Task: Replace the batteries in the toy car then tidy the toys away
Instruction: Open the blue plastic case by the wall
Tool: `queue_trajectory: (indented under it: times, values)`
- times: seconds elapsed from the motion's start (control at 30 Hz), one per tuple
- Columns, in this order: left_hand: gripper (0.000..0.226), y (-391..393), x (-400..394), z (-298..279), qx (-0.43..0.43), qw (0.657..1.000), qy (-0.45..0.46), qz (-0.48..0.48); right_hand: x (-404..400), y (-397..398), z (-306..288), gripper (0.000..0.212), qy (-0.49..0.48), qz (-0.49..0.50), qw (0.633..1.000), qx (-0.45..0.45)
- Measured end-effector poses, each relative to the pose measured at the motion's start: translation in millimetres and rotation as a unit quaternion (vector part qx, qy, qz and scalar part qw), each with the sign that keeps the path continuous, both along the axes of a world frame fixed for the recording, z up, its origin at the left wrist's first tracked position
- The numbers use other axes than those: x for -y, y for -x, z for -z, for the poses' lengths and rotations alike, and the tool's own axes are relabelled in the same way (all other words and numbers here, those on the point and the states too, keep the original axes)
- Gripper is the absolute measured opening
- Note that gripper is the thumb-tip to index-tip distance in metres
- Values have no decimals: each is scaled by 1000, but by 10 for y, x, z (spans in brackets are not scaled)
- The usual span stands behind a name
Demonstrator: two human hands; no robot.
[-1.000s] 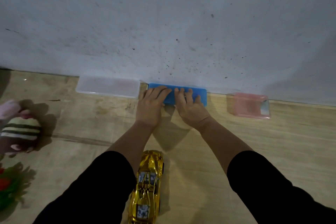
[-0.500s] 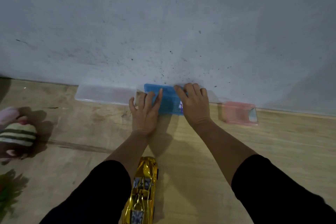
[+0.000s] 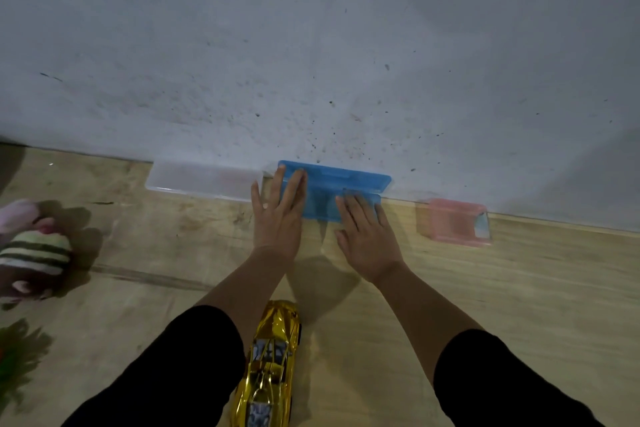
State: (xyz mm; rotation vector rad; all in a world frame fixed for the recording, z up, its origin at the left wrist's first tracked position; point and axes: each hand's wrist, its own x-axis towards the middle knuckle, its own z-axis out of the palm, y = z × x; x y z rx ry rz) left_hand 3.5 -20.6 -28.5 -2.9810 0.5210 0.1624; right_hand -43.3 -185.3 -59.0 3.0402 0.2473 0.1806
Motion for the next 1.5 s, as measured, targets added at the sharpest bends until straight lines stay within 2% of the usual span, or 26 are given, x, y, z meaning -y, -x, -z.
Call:
queue_trajectory:
  times: [0.3, 0.53, 0.7, 0.83, 0.97, 1.07, 1.2, 1.5]
  values:
    - [76, 22, 44, -23, -7, 999, 26, -22, 133, -191, 203, 64, 58, -78, 994, 53]
    - [77, 18, 42, -37, -12, 999, 29, -26, 176, -278, 214, 50, 56, -109, 989, 77]
    - [75, 8, 39, -13, 4, 998, 46, -30, 204, -329, 184, 42, 19, -159, 981, 106]
    - [73, 8, 42, 13, -1, 998, 46, -31, 240, -423, 196, 44, -6, -194, 977, 89]
    - [77, -15, 41, 50, 12, 998, 57, -39, 260, -561, 128, 54, -7, -245, 967, 73]
    - [75, -18, 44, 41, 4, 998, 47, -43, 254, -558, 77, 57, -33, -245, 963, 105]
    - [77, 7, 62, 14, 8, 998, 26, -48, 170, -411, 42, 42, -53, -244, 954, 165]
    - [74, 7, 42, 29, 23, 999, 28, -40, -31, -93, 241, 16, -53, -166, 967, 185]
